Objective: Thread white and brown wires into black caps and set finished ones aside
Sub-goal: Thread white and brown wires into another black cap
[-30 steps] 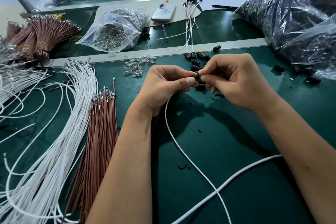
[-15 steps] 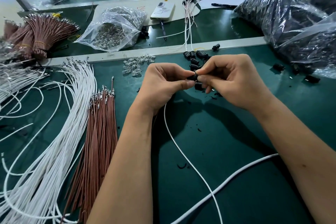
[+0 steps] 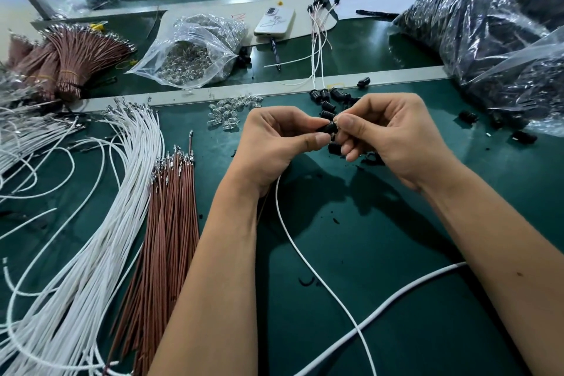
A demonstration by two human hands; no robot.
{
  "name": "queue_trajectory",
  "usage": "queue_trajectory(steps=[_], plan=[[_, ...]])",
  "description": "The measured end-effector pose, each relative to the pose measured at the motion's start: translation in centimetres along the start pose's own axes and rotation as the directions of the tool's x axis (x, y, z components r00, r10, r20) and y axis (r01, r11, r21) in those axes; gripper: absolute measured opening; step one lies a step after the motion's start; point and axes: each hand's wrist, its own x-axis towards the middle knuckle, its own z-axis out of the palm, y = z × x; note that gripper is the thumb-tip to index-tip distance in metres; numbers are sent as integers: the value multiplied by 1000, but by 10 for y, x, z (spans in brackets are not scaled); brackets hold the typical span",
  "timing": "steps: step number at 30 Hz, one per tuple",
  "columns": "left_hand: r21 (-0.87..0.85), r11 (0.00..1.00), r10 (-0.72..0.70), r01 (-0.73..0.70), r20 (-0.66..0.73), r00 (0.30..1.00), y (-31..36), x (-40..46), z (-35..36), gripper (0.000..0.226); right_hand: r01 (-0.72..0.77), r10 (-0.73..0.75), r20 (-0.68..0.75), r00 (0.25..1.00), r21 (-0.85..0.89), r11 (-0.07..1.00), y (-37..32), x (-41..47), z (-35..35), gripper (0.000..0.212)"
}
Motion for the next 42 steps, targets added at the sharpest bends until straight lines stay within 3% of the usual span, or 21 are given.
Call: queue_trajectory(steps=[11, 17, 24, 28, 37, 40, 42], plan=[[5, 999, 36, -35, -56, 998, 0, 0, 7, 20, 65, -62, -52, 997, 41, 997, 6, -2, 6, 12], [-25, 998, -58, 58, -31, 998, 1, -1, 5, 14, 123, -123, -5, 992, -51, 991, 3, -2, 4, 12], [23, 999, 44, -43, -52, 998, 2, -1, 8, 18, 71, -72, -19, 997, -23, 997, 4, -1, 5, 14], [9, 1000, 26, -26, -67, 997, 0, -1, 9, 17, 73, -73, -14, 997, -37, 997, 4, -1, 4, 15], [5, 1000, 12, -12, -63, 998, -1, 2, 12, 23, 197, -216, -60, 975, -227, 954, 0, -1, -2, 13], [-142, 989, 32, -49, -122, 992, 3, 2, 9, 25, 211, -232, -176, 957, -131, 969, -5, 2, -8, 12], [-266, 960, 51, -83, -125, 991, 6, 2, 9, 26, 133, -128, -202, 971, 12, 991, -4, 3, -4, 15]])
